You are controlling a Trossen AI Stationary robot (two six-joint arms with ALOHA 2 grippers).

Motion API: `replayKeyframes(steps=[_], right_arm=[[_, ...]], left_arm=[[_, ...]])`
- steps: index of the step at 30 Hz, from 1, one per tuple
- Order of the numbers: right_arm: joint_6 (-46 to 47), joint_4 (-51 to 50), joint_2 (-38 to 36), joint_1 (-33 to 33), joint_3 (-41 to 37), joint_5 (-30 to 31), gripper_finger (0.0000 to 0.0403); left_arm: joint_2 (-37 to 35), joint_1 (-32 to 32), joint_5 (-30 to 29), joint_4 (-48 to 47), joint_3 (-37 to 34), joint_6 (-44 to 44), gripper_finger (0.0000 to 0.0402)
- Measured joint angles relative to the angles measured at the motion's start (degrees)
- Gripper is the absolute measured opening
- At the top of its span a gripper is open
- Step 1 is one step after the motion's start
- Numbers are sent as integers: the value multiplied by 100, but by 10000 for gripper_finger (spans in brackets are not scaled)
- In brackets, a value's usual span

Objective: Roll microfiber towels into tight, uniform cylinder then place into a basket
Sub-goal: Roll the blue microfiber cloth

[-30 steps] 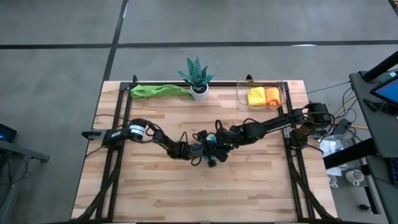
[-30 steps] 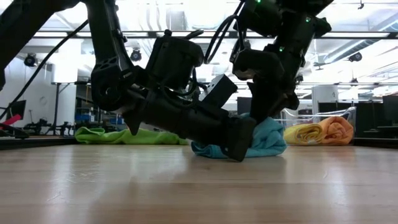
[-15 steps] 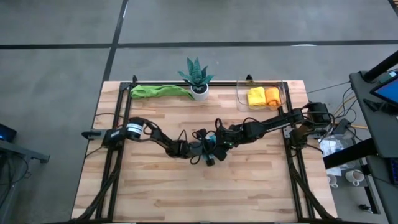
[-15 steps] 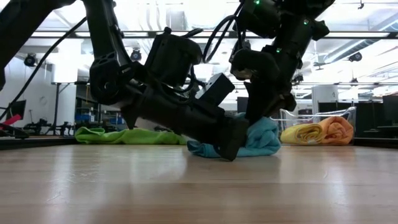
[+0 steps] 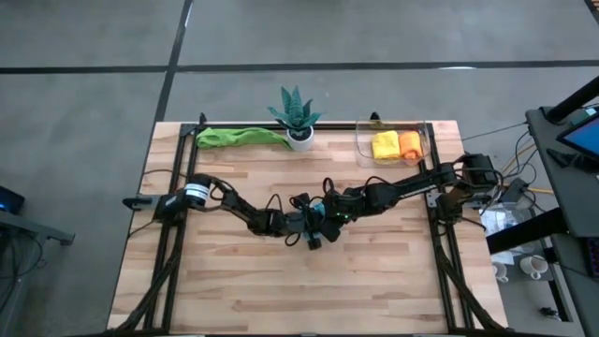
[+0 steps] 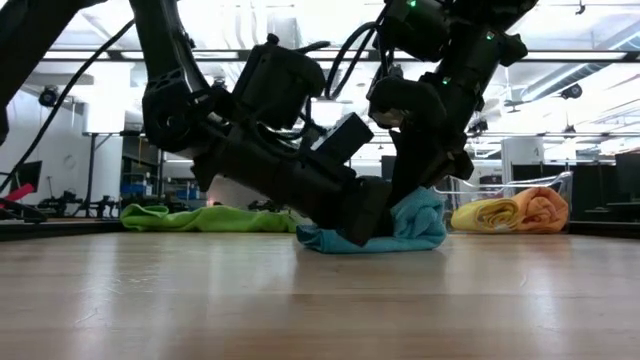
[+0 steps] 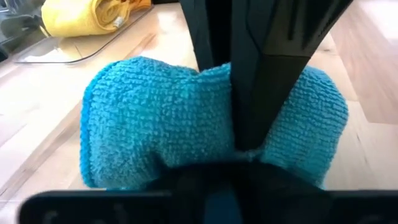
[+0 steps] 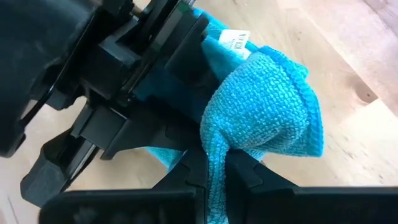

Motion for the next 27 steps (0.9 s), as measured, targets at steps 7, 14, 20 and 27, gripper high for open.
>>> replayKeyframes(steps=[7, 14, 20, 27], right_arm=[[-40, 26, -1, 0, 0, -44, 13], [-43, 32, 3, -7, -2, -52, 13], [-45, 31, 3, -13, -2, -31, 13], [-45, 22, 8, -15, -9, -2, 13]], left_arm=[[-250, 0, 153, -569, -10, -97, 135], [-463, 0, 278, -1037, -10, -96, 193], [-581, -4, 295, -1331, -8, -77, 216], [-616, -4, 306, -1498, 3, -38, 220]])
